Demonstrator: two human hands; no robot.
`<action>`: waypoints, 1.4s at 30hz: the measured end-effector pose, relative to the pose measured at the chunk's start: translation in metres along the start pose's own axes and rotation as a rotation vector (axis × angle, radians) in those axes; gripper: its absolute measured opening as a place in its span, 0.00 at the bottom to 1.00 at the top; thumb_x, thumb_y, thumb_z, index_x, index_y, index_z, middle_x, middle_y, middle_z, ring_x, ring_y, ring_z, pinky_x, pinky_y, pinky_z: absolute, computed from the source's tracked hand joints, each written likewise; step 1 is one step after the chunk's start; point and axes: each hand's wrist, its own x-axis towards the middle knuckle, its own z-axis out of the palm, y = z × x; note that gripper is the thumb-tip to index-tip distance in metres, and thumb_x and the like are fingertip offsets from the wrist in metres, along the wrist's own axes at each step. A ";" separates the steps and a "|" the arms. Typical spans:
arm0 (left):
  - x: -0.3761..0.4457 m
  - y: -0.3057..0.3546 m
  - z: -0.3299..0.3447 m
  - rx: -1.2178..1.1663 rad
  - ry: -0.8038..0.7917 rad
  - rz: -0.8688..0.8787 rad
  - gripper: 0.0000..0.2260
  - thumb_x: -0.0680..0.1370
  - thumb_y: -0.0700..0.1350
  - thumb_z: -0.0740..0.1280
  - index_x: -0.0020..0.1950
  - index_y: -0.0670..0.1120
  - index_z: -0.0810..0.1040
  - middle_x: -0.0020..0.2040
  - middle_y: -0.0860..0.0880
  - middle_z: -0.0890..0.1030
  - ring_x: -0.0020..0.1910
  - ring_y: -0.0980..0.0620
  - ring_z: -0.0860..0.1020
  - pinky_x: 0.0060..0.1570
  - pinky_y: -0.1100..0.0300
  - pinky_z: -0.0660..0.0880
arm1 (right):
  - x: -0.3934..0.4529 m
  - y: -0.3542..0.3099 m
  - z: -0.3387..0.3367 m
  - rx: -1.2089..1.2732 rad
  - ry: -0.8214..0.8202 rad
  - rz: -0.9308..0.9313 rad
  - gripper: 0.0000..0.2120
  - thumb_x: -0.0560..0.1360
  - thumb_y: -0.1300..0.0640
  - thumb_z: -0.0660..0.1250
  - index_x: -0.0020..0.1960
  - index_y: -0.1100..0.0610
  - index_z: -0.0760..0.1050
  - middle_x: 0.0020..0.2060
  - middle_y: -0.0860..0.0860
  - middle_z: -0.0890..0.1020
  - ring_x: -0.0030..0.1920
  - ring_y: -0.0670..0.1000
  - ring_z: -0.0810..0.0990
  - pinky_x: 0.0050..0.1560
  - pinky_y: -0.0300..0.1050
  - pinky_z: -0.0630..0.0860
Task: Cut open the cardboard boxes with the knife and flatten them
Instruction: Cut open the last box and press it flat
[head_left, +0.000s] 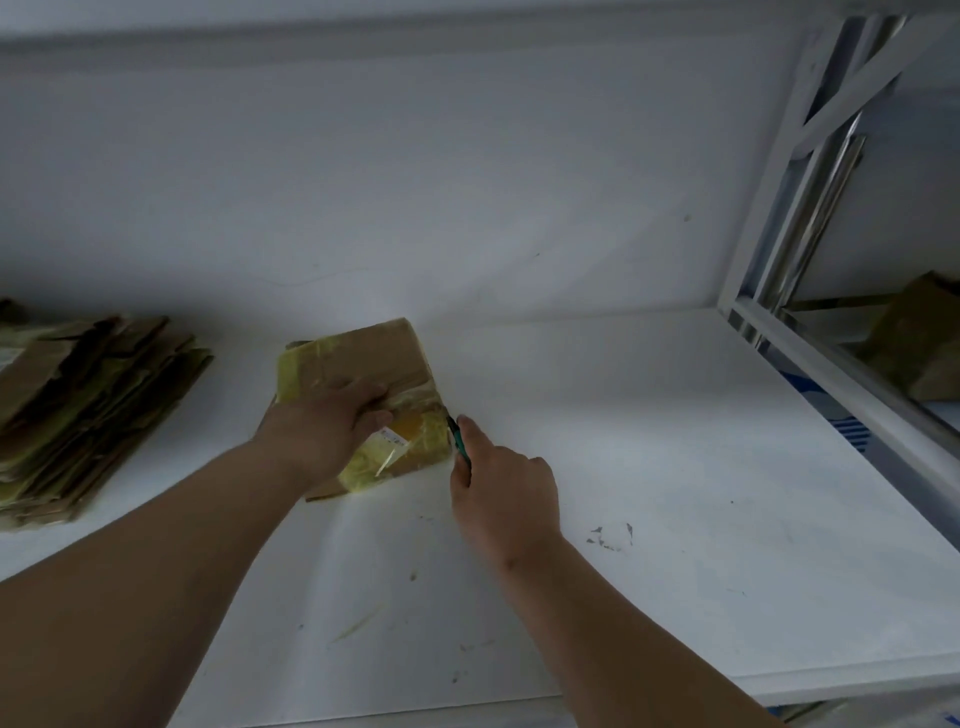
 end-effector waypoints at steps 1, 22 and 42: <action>-0.001 0.001 0.002 0.016 0.025 0.002 0.20 0.82 0.59 0.52 0.72 0.57 0.67 0.68 0.52 0.73 0.64 0.47 0.73 0.59 0.53 0.72 | 0.001 0.001 0.000 -0.027 -0.005 0.007 0.23 0.83 0.50 0.50 0.78 0.46 0.55 0.33 0.45 0.72 0.32 0.50 0.71 0.47 0.47 0.67; 0.009 -0.010 0.001 0.005 -0.024 0.007 0.24 0.81 0.63 0.50 0.77 0.61 0.59 0.77 0.56 0.62 0.75 0.50 0.63 0.69 0.52 0.64 | 0.005 0.005 0.003 -0.054 -0.264 0.086 0.06 0.76 0.59 0.56 0.42 0.51 0.68 0.36 0.46 0.74 0.38 0.52 0.73 0.50 0.48 0.65; 0.001 -0.031 -0.010 -0.005 -0.087 0.044 0.23 0.81 0.62 0.54 0.77 0.62 0.59 0.77 0.59 0.59 0.77 0.54 0.56 0.72 0.46 0.61 | 0.003 0.028 -0.022 0.913 -0.232 0.397 0.09 0.82 0.60 0.59 0.55 0.64 0.76 0.31 0.59 0.79 0.25 0.52 0.76 0.28 0.41 0.74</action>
